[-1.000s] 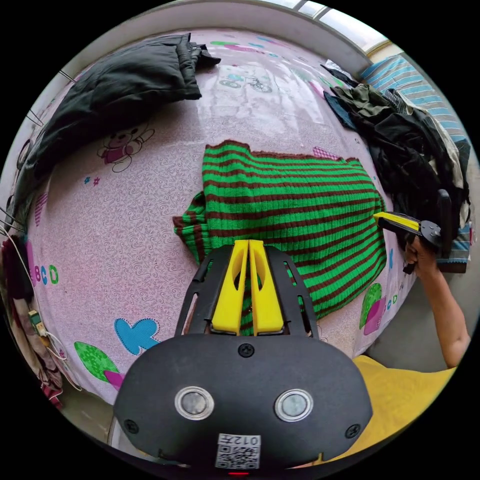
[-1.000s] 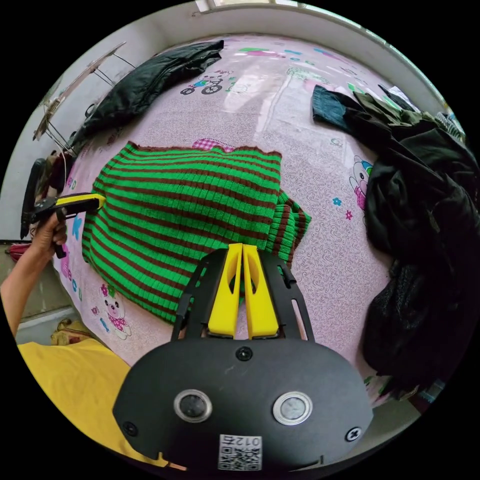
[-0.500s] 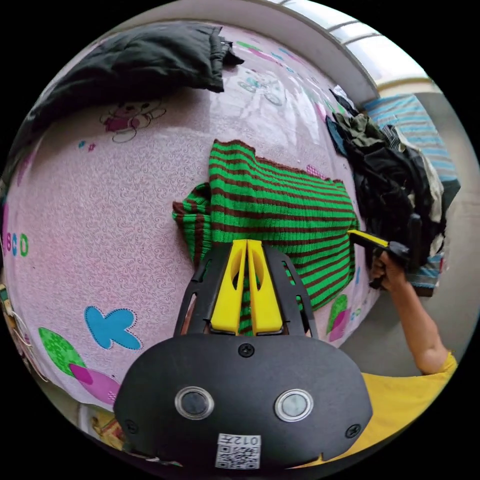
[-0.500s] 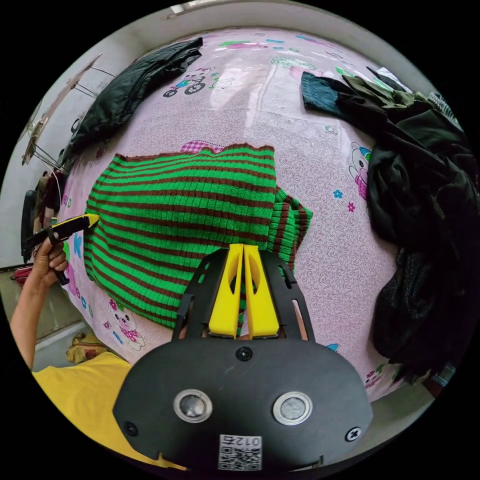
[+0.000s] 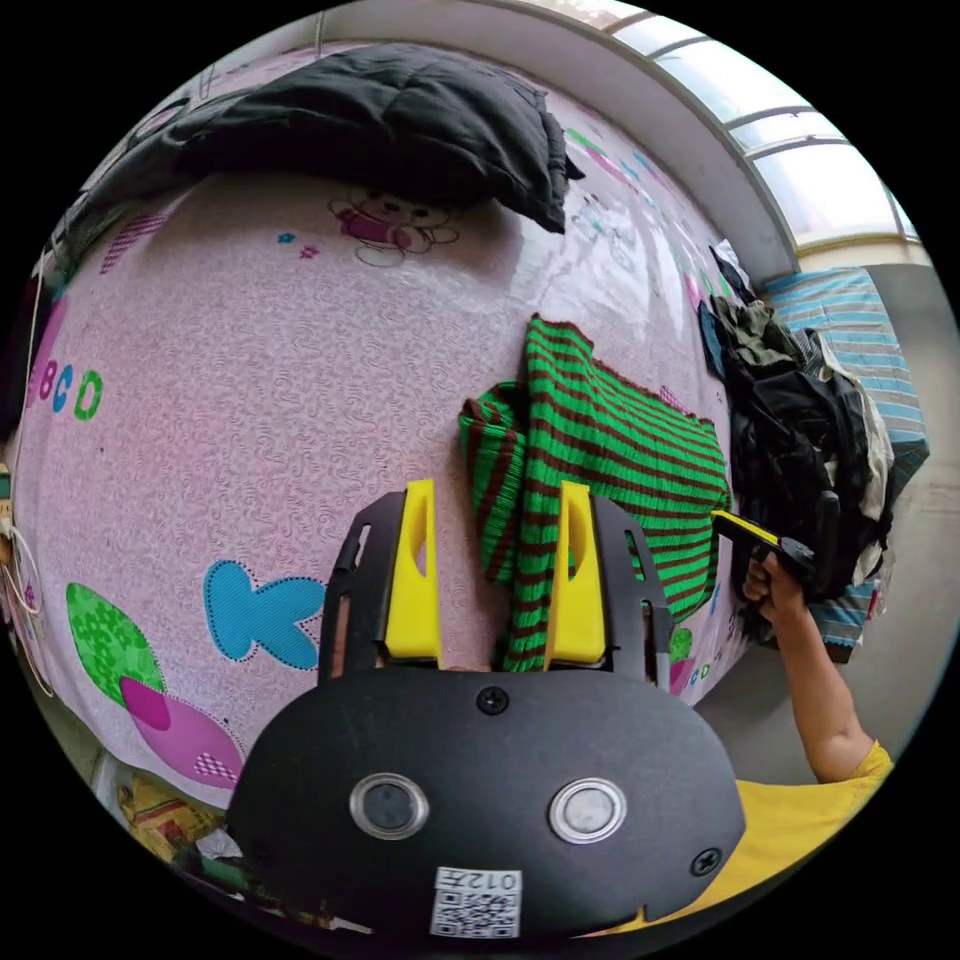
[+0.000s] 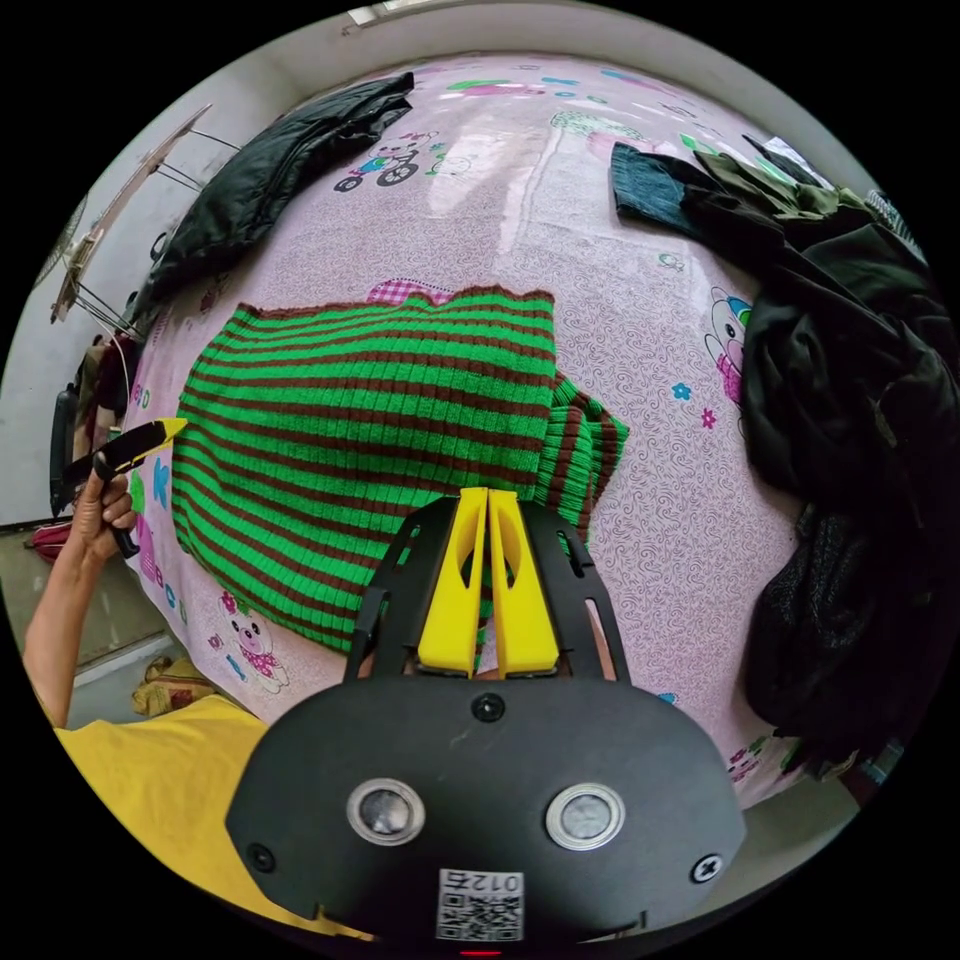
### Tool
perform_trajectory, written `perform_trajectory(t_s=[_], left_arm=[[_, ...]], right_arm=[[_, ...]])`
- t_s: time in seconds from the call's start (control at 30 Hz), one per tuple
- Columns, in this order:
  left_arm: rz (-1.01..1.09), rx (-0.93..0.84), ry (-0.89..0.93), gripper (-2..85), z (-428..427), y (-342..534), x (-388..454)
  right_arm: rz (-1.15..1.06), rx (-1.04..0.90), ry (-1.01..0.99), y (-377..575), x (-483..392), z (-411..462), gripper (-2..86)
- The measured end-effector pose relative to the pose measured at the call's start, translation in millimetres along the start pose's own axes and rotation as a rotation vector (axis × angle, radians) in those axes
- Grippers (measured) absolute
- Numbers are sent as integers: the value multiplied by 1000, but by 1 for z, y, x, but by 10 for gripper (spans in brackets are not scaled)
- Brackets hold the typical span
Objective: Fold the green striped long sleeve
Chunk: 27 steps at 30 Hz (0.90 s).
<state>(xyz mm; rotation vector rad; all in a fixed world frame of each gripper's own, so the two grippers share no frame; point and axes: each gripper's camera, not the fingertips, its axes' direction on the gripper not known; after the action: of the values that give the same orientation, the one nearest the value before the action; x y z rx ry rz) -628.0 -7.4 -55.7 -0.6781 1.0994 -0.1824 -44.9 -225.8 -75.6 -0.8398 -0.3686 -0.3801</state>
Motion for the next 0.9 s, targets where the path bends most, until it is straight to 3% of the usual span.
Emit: perform_trajectory(t_s=[0.17, 0.33, 0.43, 0.63, 0.9], left_arm=[[34, -8, -83, 112, 1, -8, 15], [-47, -33, 35, 80, -8, -20, -14], [-7, -43, 6, 73, -14, -26, -10], [-9, -52, 25, 66, -26, -33, -17], [0, -60, 42, 62, -40, -39, -24]], right_arm=[[2, 15, -31, 2, 17, -10, 4], [5, 45, -126, 9, 47, -23, 1], [25, 70, -191, 13, 65, -32, 2], [75, 258, -235, 35, 102, -81, 14], [289, 264, -466, 54, 193, -76, 121]])
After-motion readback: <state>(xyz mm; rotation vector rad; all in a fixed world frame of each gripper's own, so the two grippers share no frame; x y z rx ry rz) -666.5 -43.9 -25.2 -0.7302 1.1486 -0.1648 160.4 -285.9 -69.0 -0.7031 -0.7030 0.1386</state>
